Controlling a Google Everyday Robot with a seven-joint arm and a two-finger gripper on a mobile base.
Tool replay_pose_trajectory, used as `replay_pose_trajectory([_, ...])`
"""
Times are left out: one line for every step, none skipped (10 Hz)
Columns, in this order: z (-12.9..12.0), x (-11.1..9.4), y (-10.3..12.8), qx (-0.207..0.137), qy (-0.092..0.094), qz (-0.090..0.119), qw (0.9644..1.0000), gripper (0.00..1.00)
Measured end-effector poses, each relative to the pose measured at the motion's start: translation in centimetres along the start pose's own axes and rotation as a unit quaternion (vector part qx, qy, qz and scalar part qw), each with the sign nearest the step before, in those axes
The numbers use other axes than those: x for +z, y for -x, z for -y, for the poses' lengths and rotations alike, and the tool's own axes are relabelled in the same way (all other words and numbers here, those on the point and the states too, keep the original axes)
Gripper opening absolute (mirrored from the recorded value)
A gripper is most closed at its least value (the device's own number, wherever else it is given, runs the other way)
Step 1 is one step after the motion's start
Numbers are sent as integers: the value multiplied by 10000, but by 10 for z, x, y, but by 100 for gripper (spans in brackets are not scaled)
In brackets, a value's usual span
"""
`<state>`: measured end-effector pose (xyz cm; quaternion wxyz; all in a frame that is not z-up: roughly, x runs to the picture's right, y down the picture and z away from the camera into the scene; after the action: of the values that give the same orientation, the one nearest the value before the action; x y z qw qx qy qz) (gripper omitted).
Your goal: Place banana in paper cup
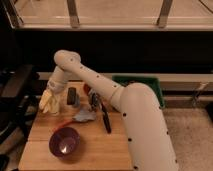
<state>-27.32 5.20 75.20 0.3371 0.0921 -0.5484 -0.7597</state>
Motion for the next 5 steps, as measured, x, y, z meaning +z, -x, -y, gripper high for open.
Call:
replay_pose_trajectory([-1,-14,0,21,96,-126,9999,80])
replay_pose_trajectory([-2,-32,-2,45,202,-264,9994,80])
replay_pose_trajectory([-7,-52,-5,89,329,-406,9986,80])
replay_pose_trajectory([-14,-66,-7,142,418,-504,9978,80])
replay_pose_trajectory([-25,-80,-7,220,508,-611,9966,80])
